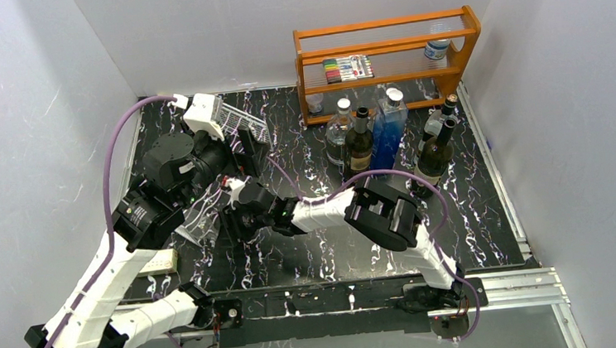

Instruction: Put the wine bottle on the wine rack

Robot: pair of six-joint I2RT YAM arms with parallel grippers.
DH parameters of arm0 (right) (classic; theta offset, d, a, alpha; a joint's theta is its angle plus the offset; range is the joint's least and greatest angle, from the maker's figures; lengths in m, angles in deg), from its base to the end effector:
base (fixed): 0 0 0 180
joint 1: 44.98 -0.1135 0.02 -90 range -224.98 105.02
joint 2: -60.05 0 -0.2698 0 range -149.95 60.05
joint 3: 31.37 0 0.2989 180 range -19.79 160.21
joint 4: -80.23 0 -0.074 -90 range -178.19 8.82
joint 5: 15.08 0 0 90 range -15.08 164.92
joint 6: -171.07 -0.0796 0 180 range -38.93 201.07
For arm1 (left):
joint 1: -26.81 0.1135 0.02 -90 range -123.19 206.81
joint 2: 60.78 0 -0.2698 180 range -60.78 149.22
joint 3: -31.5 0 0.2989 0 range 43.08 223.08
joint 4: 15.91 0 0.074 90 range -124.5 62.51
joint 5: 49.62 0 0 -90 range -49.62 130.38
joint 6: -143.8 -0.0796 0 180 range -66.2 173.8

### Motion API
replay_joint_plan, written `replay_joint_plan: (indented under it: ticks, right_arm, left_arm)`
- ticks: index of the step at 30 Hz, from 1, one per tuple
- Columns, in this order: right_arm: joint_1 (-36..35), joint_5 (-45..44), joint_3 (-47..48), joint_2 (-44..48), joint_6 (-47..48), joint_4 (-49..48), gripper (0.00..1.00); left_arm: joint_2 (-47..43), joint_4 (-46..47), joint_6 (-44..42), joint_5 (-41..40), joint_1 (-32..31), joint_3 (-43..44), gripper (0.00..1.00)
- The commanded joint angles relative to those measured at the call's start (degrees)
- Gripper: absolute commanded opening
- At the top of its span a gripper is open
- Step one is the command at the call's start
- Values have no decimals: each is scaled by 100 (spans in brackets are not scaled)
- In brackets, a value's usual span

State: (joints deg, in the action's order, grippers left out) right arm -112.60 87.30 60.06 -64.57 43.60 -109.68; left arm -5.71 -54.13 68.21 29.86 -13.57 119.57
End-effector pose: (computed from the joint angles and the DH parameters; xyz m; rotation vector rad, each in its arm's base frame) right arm 0.1985 0.5269 0.1119 -0.7397 2.1290 1.3232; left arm 0.2134 -0.1624 0.4836 0.2408 1.6749 -0.5704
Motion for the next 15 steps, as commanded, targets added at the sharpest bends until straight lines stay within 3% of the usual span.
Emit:
replay_joint_plan:
  ticks: [1,9,15]
  right_arm:
    - [49,0,-310,711,-36,-417,74]
    - [168,-208,-1184,1889,165,-276,81]
    - [211,-1462,-1807,3269,557,671,80]
  left_arm:
    - [-125,3,-102,-75,-11,59,98]
    - [-305,-87,-141,-176,-18,169,98]
    - [-354,-277,54,-101,-14,304,98]
